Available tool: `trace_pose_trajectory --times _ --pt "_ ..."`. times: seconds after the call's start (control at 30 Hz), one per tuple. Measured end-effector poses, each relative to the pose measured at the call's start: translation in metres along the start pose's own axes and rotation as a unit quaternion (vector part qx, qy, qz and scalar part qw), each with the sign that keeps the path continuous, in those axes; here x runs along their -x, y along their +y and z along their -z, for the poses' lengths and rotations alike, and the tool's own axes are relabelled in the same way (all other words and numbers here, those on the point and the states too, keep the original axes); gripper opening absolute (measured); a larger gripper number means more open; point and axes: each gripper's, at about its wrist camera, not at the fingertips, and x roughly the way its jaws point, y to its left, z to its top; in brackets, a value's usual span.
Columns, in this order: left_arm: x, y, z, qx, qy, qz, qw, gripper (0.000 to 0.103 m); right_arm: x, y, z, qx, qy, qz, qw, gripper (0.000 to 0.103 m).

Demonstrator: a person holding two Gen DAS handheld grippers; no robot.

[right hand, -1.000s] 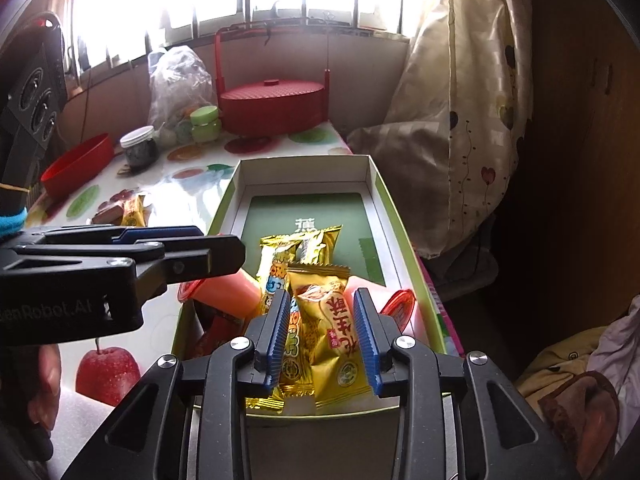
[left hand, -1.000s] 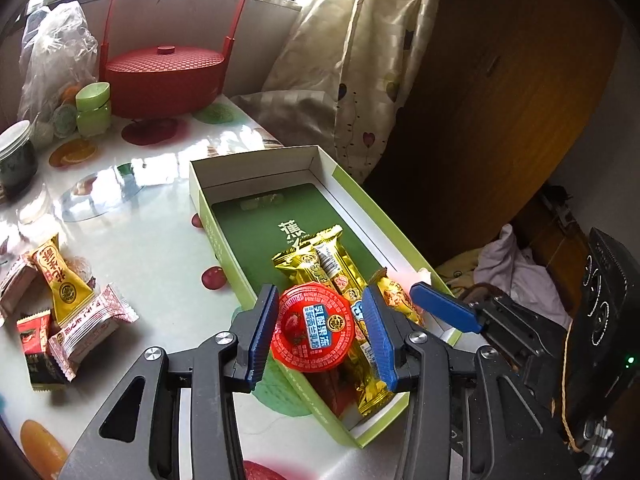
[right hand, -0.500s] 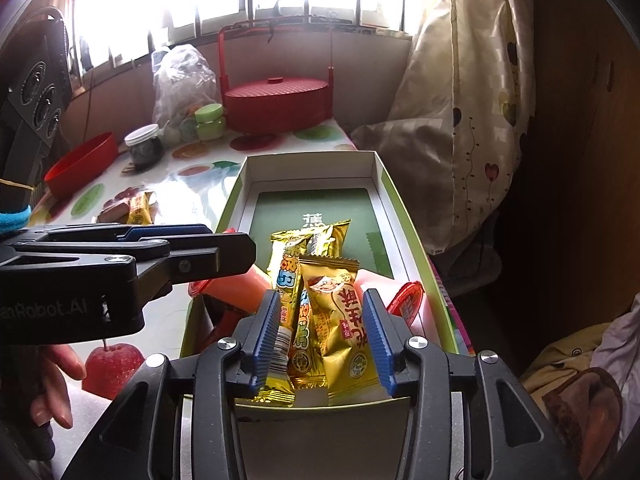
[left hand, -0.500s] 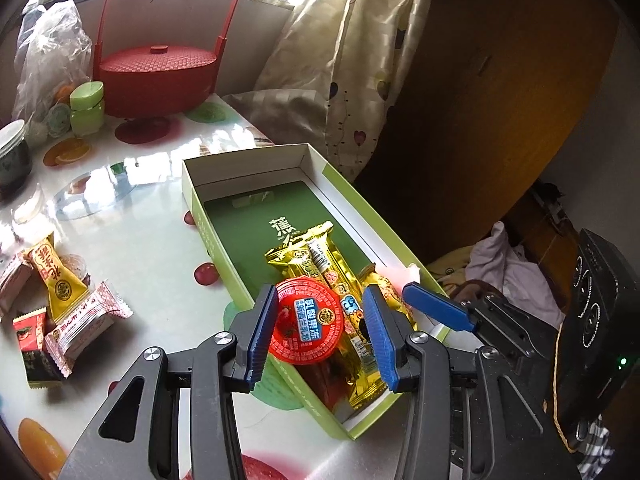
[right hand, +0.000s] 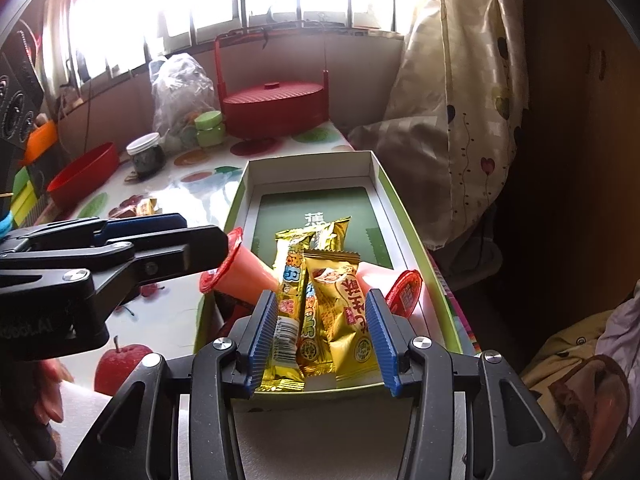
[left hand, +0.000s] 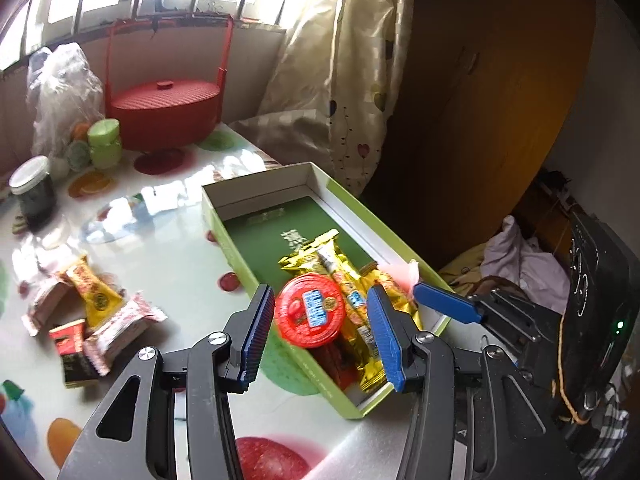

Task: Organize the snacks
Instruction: 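Lower the cup and yellow packet into the box and open both grippers, then withdraw both open grippers from the box toward the snack pile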

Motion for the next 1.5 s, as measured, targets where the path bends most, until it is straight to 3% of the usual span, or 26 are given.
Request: trace_pose_trajectory --times 0.43,0.63,0.97,1.33,1.5 --pt "0.038 0.016 0.013 0.007 -0.03 -0.051 0.9982 0.05 0.011 0.018 -0.001 -0.004 -0.004 -0.018 1.0 0.045" --pt "0.051 0.029 0.019 0.026 -0.033 -0.05 0.9979 0.049 0.014 0.032 -0.004 -0.001 -0.007 -0.033 0.999 0.045" --pt "0.065 0.075 0.036 0.099 -0.029 -0.063 0.9927 0.049 0.009 0.061 -0.006 0.021 0.002 -0.058 0.998 0.045" --pt "0.084 0.129 0.056 0.132 -0.03 -0.111 0.9845 0.049 -0.011 0.1 -0.019 0.051 0.014 -0.088 0.995 0.045" --pt "0.084 0.149 0.061 0.147 -0.026 -0.116 0.9819 0.049 -0.027 0.119 -0.025 0.059 0.028 -0.108 0.992 0.045"
